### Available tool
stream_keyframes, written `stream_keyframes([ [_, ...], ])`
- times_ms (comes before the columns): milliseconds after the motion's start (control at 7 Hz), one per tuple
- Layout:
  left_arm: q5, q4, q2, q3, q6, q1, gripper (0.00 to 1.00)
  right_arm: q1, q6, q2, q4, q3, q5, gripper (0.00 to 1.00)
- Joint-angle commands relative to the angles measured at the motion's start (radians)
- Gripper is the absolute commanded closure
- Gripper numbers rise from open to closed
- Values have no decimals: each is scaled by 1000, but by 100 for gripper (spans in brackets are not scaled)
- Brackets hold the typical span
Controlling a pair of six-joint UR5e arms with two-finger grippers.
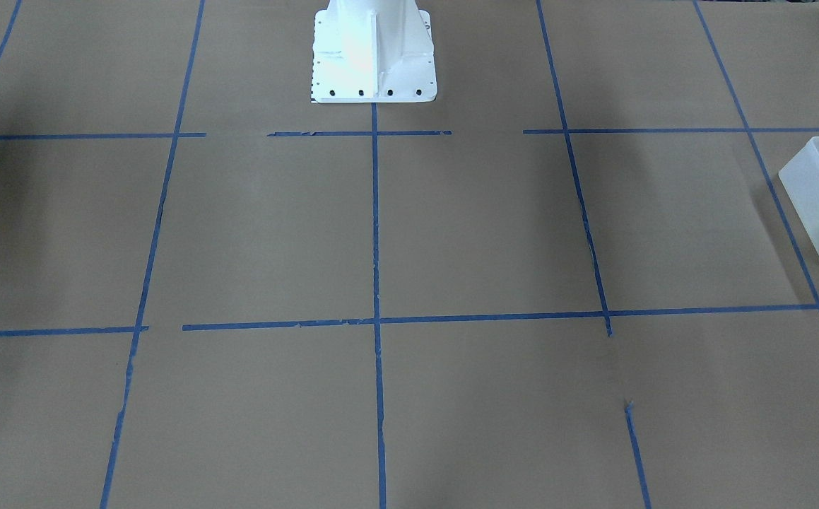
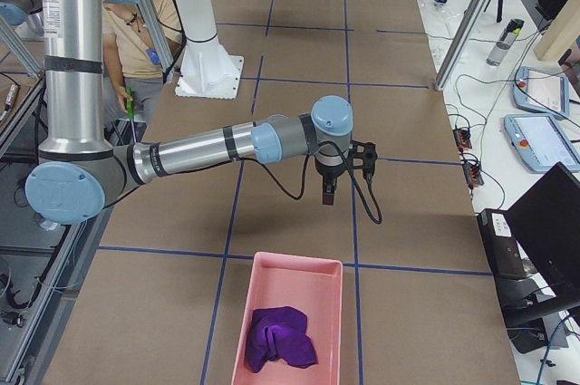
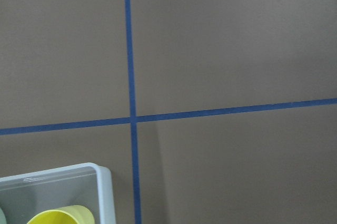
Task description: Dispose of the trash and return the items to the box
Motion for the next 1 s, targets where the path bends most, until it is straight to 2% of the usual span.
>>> stream_keyframes([
  [0,3,10,7,9,109,-4,0,13,-55,1,3,-18,-36,0],
  [286,1,74,12,-10,109,-6,0,33,-77,-37,2,9,-50,0],
  [571,1,81,7,13,109,-4,0,33,-160,-47,0,-3,-53,0],
  [714,3,131,-3,3,112,2,0,31,-175,-48,0,-5,-54,0],
  [857,0,189,-3,13,246,-1,0,31,-178,-48,-1,-8,-54,0],
])
